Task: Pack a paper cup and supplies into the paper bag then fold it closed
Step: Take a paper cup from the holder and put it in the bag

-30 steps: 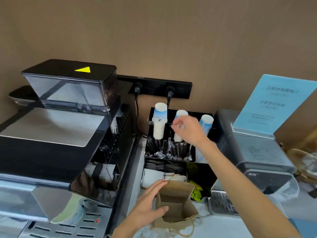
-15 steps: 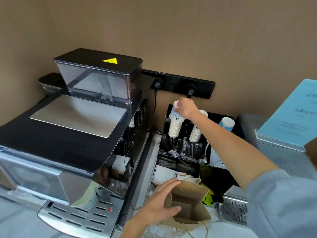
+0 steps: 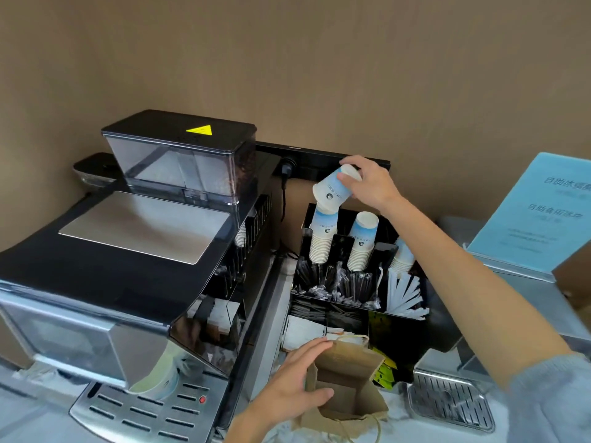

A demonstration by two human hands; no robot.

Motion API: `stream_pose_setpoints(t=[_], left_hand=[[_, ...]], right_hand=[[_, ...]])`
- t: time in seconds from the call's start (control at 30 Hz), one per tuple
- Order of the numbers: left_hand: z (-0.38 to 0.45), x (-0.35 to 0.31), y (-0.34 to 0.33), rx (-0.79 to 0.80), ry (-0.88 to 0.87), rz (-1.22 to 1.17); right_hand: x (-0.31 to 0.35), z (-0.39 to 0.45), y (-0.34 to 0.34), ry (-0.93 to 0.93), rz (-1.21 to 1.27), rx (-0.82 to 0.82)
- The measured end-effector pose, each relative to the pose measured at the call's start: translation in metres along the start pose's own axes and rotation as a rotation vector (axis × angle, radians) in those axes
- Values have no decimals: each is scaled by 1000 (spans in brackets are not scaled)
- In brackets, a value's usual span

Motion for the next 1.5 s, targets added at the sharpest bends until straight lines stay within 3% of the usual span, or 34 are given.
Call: stream_pose_setpoints(t=[0.17, 0.3, 0.43, 0.57, 0.73, 0.9, 1.23, 1.5], left_hand=[[0, -2, 1, 2, -10, 14], [2, -2, 3, 2, -8, 44], [3, -5, -2, 19, -8, 81], [2, -3, 0, 11, 1, 68], [4, -2, 1, 2, -2, 77], [8, -1, 0, -8, 2, 89], [10, -3, 0, -37, -34, 82], [7, 1, -4, -13, -22, 93]], right_hand=[[-22, -53, 12, -204, 543, 25], [-42, -87, 10, -270, 678, 40], [-44, -125, 7, -233, 763, 185], [-35, -144, 3, -169, 674, 295], [-28, -175, 15, -162, 511, 262], [-31, -238, -15, -182, 566, 539], [-47, -282, -73, -85, 20, 712], [-78, -285, -126, -41, -473, 998]])
Point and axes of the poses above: each hand's wrist, its own z-axis towards the middle knuckle, its own y-axis out of the back of the hand, x = y × z, the point moved 8 cm from there along z, towards the middle knuckle
